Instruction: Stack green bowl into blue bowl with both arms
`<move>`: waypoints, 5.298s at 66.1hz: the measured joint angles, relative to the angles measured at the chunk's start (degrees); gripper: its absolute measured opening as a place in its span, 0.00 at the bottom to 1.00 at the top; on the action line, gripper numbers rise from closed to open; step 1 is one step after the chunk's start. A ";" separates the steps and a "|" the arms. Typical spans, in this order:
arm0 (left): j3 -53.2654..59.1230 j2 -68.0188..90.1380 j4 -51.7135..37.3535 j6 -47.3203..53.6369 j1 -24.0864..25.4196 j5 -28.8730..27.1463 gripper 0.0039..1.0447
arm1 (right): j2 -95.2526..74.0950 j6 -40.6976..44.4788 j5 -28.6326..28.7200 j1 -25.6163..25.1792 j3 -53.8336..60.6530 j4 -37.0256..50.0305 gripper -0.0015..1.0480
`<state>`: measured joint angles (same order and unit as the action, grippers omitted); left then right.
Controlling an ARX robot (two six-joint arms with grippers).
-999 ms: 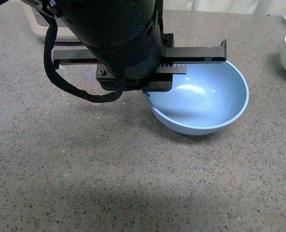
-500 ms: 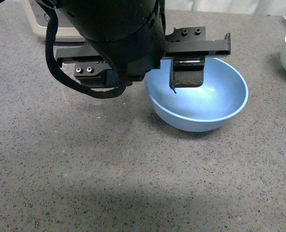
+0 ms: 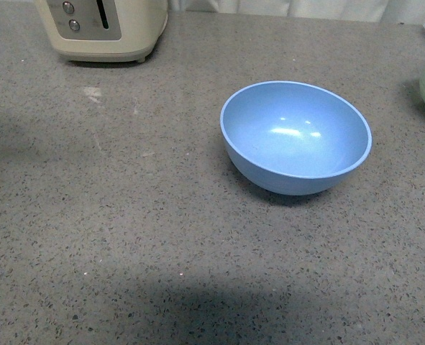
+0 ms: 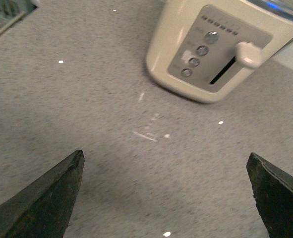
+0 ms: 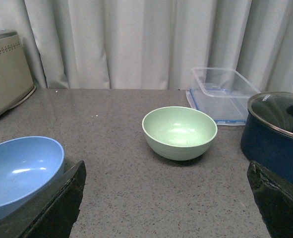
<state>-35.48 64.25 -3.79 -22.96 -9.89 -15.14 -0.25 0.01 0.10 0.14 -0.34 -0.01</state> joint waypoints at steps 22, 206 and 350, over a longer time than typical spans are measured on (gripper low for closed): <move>16.41 -26.62 10.49 2.23 1.86 1.42 0.94 | 0.00 0.00 0.02 0.00 0.02 0.00 0.91; 34.40 -64.02 3.76 22.53 9.75 15.12 0.26 | -99.76 40.83 17.33 -6.01 -50.05 7.37 0.87; 34.40 -64.02 3.76 22.64 9.75 15.12 0.94 | -86.40 50.25 15.39 28.48 -47.67 -11.63 0.38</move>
<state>-1.08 0.23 -0.03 -0.32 -0.14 -0.01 -86.65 50.26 15.49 28.62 -48.01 -11.64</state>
